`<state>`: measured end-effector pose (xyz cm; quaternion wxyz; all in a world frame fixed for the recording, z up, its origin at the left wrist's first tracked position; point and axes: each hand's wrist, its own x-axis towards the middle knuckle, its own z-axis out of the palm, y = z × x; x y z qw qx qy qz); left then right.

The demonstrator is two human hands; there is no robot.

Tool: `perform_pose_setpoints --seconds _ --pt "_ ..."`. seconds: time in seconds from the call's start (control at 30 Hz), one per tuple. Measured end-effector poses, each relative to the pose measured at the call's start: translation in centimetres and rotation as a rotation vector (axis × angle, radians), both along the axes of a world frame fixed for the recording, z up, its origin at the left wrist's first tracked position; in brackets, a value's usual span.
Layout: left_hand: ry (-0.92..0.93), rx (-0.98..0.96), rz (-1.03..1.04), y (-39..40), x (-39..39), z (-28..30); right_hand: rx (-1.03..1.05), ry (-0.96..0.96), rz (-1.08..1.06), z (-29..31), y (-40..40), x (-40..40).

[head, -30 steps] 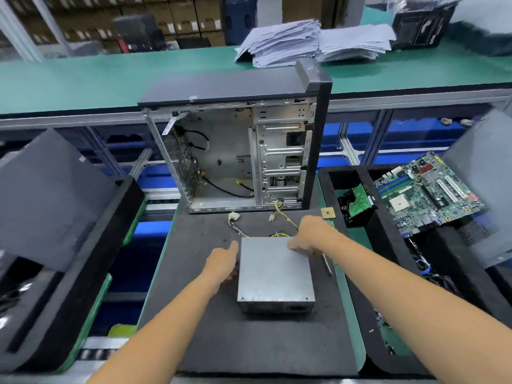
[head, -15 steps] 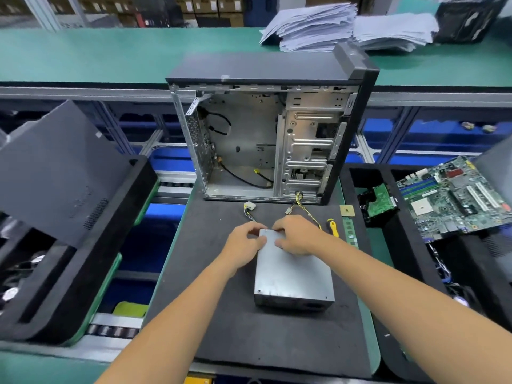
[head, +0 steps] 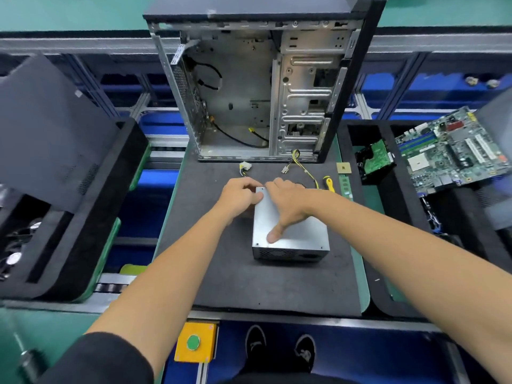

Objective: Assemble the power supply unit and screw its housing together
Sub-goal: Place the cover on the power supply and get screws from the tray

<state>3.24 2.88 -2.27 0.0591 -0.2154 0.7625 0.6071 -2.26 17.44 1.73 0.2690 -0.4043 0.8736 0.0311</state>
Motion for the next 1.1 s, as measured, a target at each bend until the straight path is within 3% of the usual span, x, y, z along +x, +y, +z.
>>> perform_pose_setpoints --seconds 0.17,0.3,0.57,0.67,0.83,1.1 --pt "0.039 0.098 0.003 -0.3 0.5 -1.3 -0.174 -0.089 -0.141 -0.4 1.2 -1.4" --pt "0.026 0.108 0.12 0.0 -0.1 -1.8 -0.417 0.02 -0.263 -0.5 1.9 -3.0" --pt "0.125 -0.23 -0.029 -0.4 -1.5 -1.4 -0.718 0.262 -0.639 0.2 4.6 -5.1" --pt "0.152 -0.356 -0.085 -0.4 -1.9 -1.3 -0.659 0.211 -0.721 0.6 6.7 -6.2" --pt "0.145 -0.425 -0.102 -0.3 -2.8 -1.4 -0.369 -0.035 -0.559 0.9 8.5 -6.3" --pt "0.015 -0.027 0.037 -0.4 -2.5 -1.5 -0.367 -0.113 -0.49 0.5 7.9 -5.5"
